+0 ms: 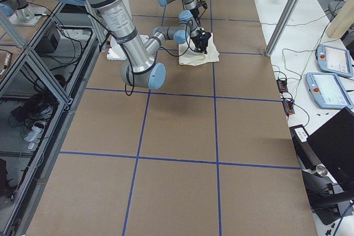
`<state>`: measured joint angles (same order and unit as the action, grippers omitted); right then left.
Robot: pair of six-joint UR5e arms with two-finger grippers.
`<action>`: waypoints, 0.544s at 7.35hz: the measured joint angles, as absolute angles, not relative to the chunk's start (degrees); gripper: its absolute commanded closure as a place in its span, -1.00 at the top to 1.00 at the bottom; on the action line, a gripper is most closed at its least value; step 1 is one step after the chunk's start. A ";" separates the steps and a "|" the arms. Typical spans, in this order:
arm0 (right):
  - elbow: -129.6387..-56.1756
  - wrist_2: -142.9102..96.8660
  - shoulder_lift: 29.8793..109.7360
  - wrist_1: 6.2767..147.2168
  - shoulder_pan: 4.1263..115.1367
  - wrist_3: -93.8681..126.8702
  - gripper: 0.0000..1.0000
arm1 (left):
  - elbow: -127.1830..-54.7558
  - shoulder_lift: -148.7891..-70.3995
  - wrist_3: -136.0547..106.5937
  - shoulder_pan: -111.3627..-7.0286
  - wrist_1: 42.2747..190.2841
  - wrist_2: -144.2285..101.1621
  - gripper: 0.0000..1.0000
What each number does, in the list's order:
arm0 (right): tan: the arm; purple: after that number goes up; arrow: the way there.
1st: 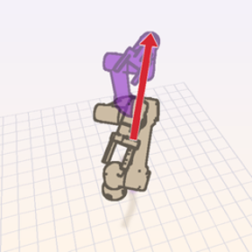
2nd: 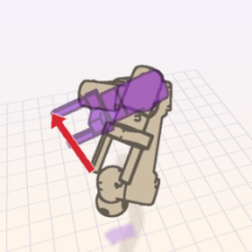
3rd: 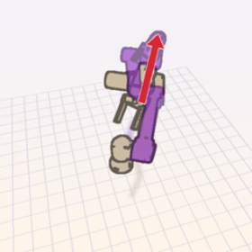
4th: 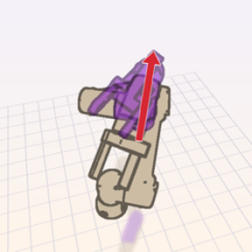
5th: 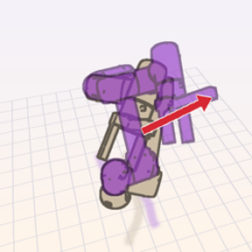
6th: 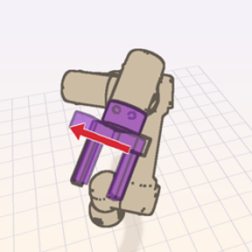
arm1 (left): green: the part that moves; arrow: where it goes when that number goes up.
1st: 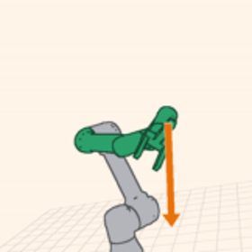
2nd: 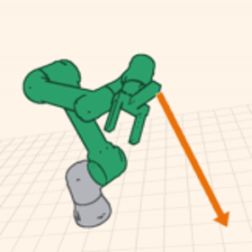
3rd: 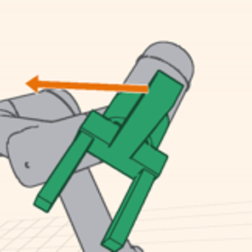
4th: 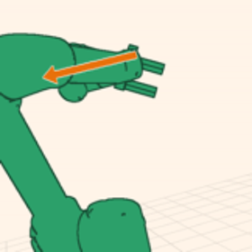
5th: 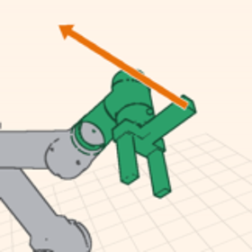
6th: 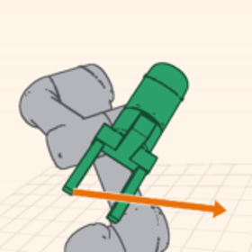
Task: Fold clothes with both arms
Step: 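Carry the held edge over to the shirt's far edge with both grippers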
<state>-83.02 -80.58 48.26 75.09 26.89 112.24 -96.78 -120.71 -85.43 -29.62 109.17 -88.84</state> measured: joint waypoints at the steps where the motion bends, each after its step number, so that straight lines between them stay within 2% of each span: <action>1: -82.67 -80.59 48.26 75.07 26.89 112.06 -0.94 | -96.56 -120.70 -85.43 -29.62 109.39 -88.82 -1.00; 2: -82.52 -80.59 48.26 75.06 26.89 111.42 0.98 | -96.42 -120.66 -85.43 -29.65 109.47 -88.83 -0.08; 3: -82.50 -80.54 48.20 75.04 26.89 110.09 1.00 | -96.39 -120.59 -85.33 -29.71 109.52 -88.87 0.99; 4: -82.57 -80.44 47.99 75.00 26.97 108.72 1.00 | -96.47 -120.45 -83.29 -29.85 110.16 -88.93 1.00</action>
